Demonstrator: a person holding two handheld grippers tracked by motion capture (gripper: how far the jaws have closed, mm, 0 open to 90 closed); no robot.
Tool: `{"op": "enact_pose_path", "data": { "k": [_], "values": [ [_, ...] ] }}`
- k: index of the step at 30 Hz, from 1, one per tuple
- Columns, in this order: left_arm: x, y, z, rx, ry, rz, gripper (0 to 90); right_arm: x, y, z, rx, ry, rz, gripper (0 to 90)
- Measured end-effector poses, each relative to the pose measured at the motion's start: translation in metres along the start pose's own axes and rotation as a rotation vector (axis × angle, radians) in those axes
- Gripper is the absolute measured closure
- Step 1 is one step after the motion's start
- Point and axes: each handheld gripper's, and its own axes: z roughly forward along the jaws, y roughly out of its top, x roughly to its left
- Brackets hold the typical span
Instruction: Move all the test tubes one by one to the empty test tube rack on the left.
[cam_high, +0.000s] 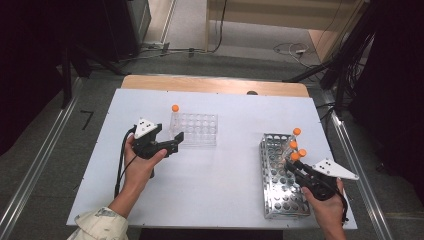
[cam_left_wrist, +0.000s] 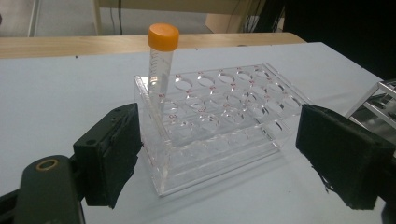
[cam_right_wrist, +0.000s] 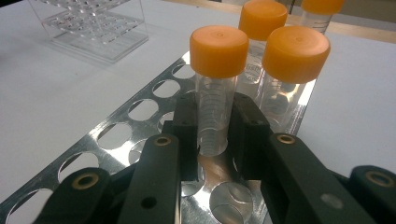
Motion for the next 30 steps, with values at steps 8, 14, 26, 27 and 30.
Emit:
{"op": "enact_pose_path", "data": {
  "k": [8, 14, 26, 27, 30],
  "values": [
    [0.000, 0.001, -0.002, -0.001, 0.002, 0.000, 14.8, 0.001, 0.010, -0.009, -0.057, -0.002, 0.007, 72.0],
    [-0.001, 0.002, -0.002, -0.003, 0.008, 0.006, 14.8, 0.005, 0.022, -0.019, -0.095, -0.009, -0.003, 72.0],
    [-0.005, 0.006, -0.006, -0.015, -0.010, 0.005, 14.9, 0.019, 0.048, -0.038, -0.160, 0.012, -0.007, 72.0],
    [-0.005, 0.007, -0.006, -0.017, -0.015, 0.006, 14.9, 0.022, 0.051, -0.038, -0.162, 0.017, -0.007, 72.0],
    [-0.010, 0.010, -0.008, -0.026, -0.032, 0.011, 14.9, 0.029, 0.057, -0.036, -0.163, 0.034, -0.009, 72.0]
  ]
}}
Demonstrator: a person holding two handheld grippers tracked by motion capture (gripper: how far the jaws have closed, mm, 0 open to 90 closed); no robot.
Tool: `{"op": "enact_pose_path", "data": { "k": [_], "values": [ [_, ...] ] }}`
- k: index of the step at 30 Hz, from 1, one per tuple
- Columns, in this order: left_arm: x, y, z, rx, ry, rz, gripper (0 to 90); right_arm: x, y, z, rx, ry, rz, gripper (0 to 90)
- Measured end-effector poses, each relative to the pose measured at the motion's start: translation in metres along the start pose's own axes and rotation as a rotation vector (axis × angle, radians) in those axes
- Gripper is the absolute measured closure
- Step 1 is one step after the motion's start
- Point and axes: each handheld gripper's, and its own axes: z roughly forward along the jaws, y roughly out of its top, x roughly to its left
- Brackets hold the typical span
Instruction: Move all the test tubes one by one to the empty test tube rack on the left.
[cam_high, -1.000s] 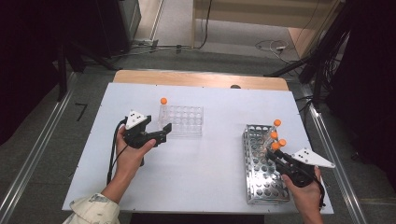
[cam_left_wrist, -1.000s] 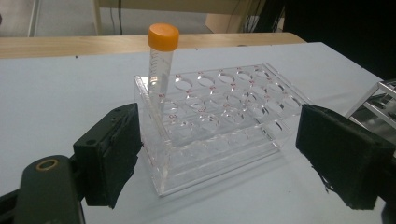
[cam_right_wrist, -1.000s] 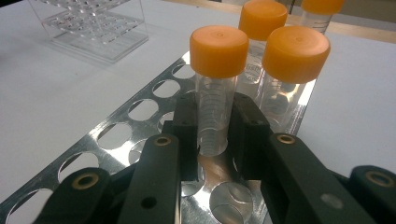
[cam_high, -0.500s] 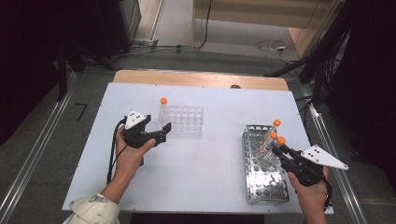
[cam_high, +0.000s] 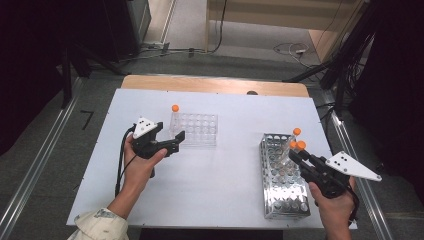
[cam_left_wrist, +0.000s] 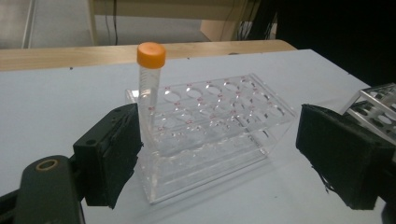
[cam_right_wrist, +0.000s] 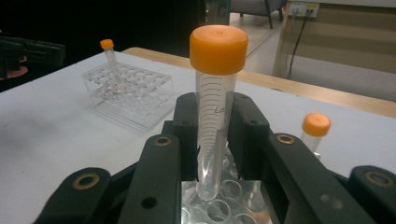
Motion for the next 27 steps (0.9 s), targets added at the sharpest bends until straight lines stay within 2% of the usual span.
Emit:
{"op": "enact_pose_path", "data": {
  "k": [4, 9, 15, 22, 25, 27],
  "values": [
    [-0.010, 0.005, -0.003, -0.016, -0.017, 0.021, 14.9, 0.011, 0.007, 0.008, 0.013, 0.027, -0.003, 72.0],
    [-0.023, 0.009, -0.006, -0.027, -0.059, 0.034, 14.9, 0.026, 0.011, 0.020, 0.037, 0.063, -0.013, 72.0],
    [-0.041, 0.012, -0.009, -0.007, -0.125, 0.058, 16.6, 0.050, 0.013, 0.037, 0.089, 0.101, -0.042, 72.0],
    [-0.065, 0.014, -0.015, -0.023, -0.200, 0.097, 18.7, 0.078, 0.015, 0.058, 0.148, 0.162, -0.065, 72.0],
    [-0.073, 0.013, -0.016, -0.032, -0.225, 0.119, 23.8, 0.093, 0.013, 0.069, 0.179, 0.198, -0.079, 72.0],
    [-0.078, 0.011, -0.016, -0.027, -0.241, 0.127, 24.7, 0.095, 0.013, 0.072, 0.185, 0.206, -0.086, 72.0]
  ]
}}
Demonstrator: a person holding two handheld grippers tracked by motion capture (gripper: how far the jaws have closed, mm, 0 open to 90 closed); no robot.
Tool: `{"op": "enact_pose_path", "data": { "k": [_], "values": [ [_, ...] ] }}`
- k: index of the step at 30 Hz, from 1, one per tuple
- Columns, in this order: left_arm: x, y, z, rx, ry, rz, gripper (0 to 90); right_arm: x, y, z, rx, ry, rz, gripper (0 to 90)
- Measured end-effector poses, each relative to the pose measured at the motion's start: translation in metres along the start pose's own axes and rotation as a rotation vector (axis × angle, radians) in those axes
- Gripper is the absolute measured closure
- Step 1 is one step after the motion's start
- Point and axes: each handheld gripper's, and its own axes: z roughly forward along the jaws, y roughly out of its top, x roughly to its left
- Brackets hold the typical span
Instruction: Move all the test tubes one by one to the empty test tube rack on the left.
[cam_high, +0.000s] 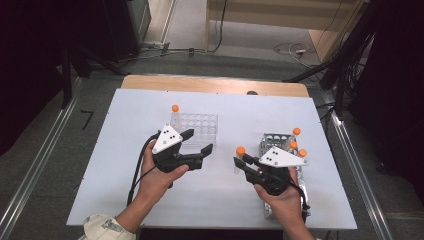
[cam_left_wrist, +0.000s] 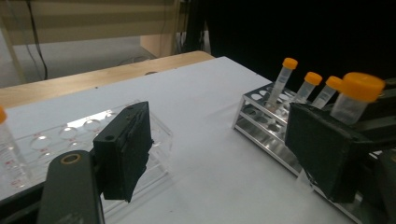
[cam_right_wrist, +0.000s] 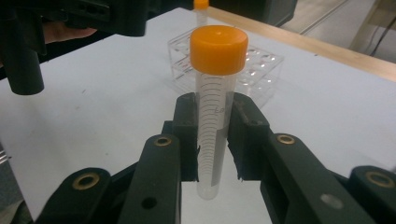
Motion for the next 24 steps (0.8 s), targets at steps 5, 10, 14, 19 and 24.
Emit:
{"op": "enact_pose_path", "data": {
  "k": [5, 10, 14, 19, 24],
  "values": [
    [-0.009, -0.002, 0.003, 0.006, -0.038, 0.014, 26.8, 0.007, 0.002, 0.015, 0.027, 0.015, 0.007, 72.0],
    [-0.014, -0.004, 0.006, 0.011, -0.058, 0.018, 28.0, 0.010, 0.002, 0.031, 0.048, 0.016, 0.030, 72.0],
    [-0.014, -0.006, 0.008, 0.010, -0.058, 0.023, 32.0, 0.014, 0.003, 0.043, 0.056, 0.033, 0.033, 72.0],
    [-0.015, -0.008, 0.010, 0.006, -0.075, 0.028, 38.1, 0.021, 0.004, 0.053, 0.054, 0.048, 0.023, 72.0],
    [-0.017, -0.010, 0.013, 0.003, -0.082, 0.035, 44.0, 0.024, 0.006, 0.056, 0.045, 0.059, 0.011, 72.0]
  ]
}}
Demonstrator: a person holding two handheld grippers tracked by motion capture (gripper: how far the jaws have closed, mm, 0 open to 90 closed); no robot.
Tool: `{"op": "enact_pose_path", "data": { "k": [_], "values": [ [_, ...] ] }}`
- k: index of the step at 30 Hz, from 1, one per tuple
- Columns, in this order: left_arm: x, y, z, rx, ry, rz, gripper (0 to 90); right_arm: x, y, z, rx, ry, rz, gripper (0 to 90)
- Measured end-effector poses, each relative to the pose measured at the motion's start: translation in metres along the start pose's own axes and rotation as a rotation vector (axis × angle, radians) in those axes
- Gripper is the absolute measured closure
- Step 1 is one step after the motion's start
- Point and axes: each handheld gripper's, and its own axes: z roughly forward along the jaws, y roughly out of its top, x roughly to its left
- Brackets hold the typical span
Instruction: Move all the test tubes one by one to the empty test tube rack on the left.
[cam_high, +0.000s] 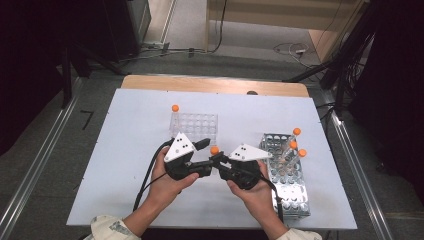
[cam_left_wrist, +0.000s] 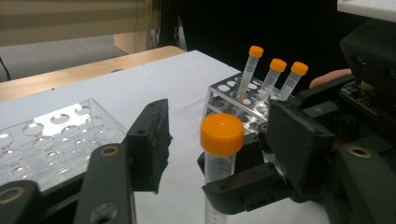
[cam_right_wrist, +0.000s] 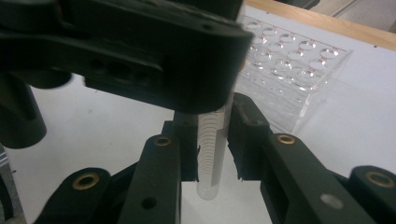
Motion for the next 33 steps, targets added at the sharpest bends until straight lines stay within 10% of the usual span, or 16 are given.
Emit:
{"op": "enact_pose_path", "data": {
  "k": [11, 19, 33],
  "values": [
    [-0.001, -0.003, 0.001, -0.011, 0.022, 0.041, 69.1, 0.000, 0.001, 0.002, -0.006, 0.010, 0.001, 72.1],
    [-0.002, -0.003, 0.001, -0.006, 0.025, 0.058, 70.3, 0.000, 0.001, 0.002, -0.006, 0.008, 0.000, 71.4],
    [0.023, 0.008, -0.004, -0.032, 0.075, 0.003, 70.5, -0.004, 0.002, -0.016, -0.046, -0.042, 0.041, 23.4]
  ]
}}
